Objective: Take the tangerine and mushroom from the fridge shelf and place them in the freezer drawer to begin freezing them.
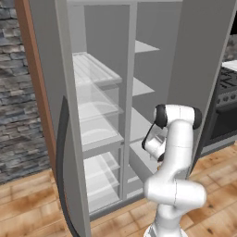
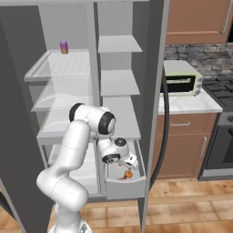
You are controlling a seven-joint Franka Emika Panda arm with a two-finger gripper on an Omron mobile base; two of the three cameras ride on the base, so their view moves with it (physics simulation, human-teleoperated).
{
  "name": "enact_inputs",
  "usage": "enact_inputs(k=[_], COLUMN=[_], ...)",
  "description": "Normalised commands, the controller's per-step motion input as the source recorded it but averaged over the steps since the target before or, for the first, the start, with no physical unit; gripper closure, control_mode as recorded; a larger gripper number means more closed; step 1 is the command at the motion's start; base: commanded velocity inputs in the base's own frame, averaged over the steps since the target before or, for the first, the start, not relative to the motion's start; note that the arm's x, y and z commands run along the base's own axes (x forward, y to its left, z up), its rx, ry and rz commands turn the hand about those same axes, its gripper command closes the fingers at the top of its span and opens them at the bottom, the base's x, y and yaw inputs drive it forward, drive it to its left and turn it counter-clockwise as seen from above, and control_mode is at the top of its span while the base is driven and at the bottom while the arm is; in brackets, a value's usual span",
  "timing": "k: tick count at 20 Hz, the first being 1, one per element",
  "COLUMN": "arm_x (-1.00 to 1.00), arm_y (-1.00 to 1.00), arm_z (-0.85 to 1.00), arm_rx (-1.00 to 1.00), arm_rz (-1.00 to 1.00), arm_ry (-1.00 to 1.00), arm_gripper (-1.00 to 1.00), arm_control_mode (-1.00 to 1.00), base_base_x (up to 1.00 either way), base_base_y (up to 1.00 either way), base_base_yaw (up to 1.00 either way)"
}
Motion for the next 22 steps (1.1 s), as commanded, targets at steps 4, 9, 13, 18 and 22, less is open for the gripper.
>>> enact_inputs(k=[4,9,13,18,22], arm_x=[0.02,-0.22,-0.62,-0.58,-0.49], arm_y=[0.00,0.07,0.17,0.21,0.27], arm_z=[0.04,0.42,0.84,1.00,1.00], arm_rx=[0.00,0.00,0.00,0.00,0.00], arm_rz=[-0.02,-0.04,-0.06,-0.09,-0.08], arm_ry=[0.00,-0.01,-0.06,-0.13,-0.10], arm_gripper=[-1.00,-1.00,-1.00,-1.00,-1.00], arm_control_mode=[-1.00,-1.00,-1.00,-1.00,-1.00], base_base_x=[0.00,0.00,0.00,0.00,0.00], base_base_y=[0.00,0.00,0.00,0.00,0.00], base_base_yaw=[0.00,0.00,0.00,0.00,0.00])
